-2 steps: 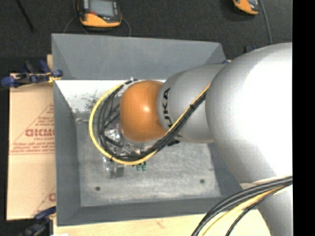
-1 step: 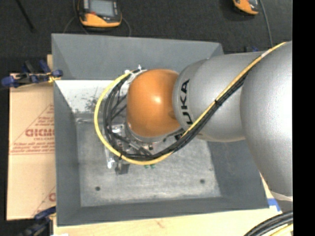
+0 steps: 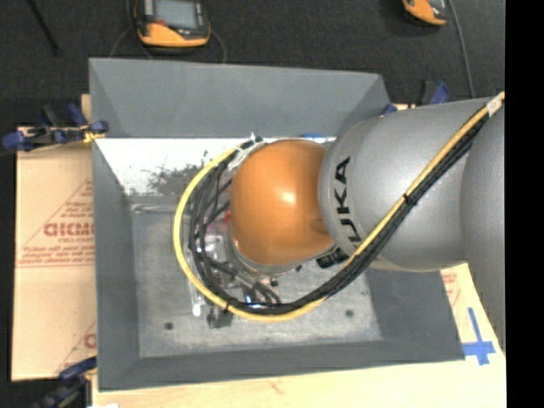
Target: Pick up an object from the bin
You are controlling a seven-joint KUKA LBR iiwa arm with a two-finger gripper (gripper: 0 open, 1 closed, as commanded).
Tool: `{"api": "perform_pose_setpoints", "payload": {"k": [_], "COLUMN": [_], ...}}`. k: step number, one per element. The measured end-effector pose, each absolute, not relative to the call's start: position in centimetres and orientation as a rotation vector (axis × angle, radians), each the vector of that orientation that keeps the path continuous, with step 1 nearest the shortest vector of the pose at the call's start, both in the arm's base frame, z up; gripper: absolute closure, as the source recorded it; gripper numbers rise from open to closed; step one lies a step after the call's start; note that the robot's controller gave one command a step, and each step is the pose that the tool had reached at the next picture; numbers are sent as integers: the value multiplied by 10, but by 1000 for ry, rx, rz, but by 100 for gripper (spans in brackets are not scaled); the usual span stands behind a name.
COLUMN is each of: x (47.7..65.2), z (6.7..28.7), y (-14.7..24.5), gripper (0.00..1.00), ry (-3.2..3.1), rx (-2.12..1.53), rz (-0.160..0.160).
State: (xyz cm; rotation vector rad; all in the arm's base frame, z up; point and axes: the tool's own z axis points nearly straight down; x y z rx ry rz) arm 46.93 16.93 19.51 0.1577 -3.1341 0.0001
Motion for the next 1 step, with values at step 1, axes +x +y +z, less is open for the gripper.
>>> {"api": "perform_pose_setpoints", "payload": {"k": [1], "x": [482], "z": [255], "y": [169], "gripper": [100], "ry": [-3143], "rx": [174], "rz": [-1]}}
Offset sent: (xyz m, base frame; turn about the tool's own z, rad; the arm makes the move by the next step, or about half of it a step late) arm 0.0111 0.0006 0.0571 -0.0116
